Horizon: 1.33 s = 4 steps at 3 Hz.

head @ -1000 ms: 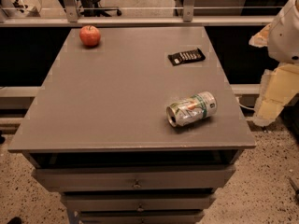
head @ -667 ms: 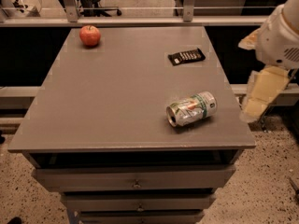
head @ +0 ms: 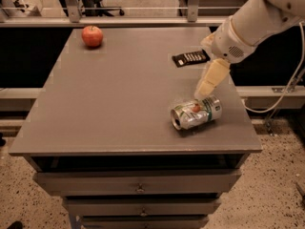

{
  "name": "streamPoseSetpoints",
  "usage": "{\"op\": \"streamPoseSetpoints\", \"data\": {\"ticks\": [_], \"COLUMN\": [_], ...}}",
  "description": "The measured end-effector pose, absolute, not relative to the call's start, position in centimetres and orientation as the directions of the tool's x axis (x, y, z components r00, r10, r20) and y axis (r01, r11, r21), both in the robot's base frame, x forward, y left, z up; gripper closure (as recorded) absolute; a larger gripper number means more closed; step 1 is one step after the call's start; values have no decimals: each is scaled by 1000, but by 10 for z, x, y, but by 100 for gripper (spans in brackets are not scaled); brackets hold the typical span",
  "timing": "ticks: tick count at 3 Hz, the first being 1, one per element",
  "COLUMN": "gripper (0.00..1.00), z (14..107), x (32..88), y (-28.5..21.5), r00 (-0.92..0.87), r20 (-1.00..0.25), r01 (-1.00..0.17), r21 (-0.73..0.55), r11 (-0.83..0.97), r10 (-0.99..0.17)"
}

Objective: Pick rxbar chocolate

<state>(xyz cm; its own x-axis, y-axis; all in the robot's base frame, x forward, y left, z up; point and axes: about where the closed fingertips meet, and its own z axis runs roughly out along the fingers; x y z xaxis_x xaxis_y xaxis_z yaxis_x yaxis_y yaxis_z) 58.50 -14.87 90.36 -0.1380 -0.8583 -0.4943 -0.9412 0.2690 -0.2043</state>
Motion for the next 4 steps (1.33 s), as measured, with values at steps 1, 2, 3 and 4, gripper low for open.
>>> {"op": "streamPoseSetpoints", "data": {"ticks": [1, 2, 3, 4], "gripper": [0, 0, 0, 0], "z": [896, 895, 879, 864], "x": [650, 704, 736, 756], "y": [-125, -114, -116, -128], "r00": [-156, -183, -232, -276], "r20": [-580, -631, -653, -654], "r01": [-935, -919, -901, -882], "r21": [-174, -162, -135, -119], "r11": [308, 359, 413, 457], "r10": [-800, -754, -721, -704]}}
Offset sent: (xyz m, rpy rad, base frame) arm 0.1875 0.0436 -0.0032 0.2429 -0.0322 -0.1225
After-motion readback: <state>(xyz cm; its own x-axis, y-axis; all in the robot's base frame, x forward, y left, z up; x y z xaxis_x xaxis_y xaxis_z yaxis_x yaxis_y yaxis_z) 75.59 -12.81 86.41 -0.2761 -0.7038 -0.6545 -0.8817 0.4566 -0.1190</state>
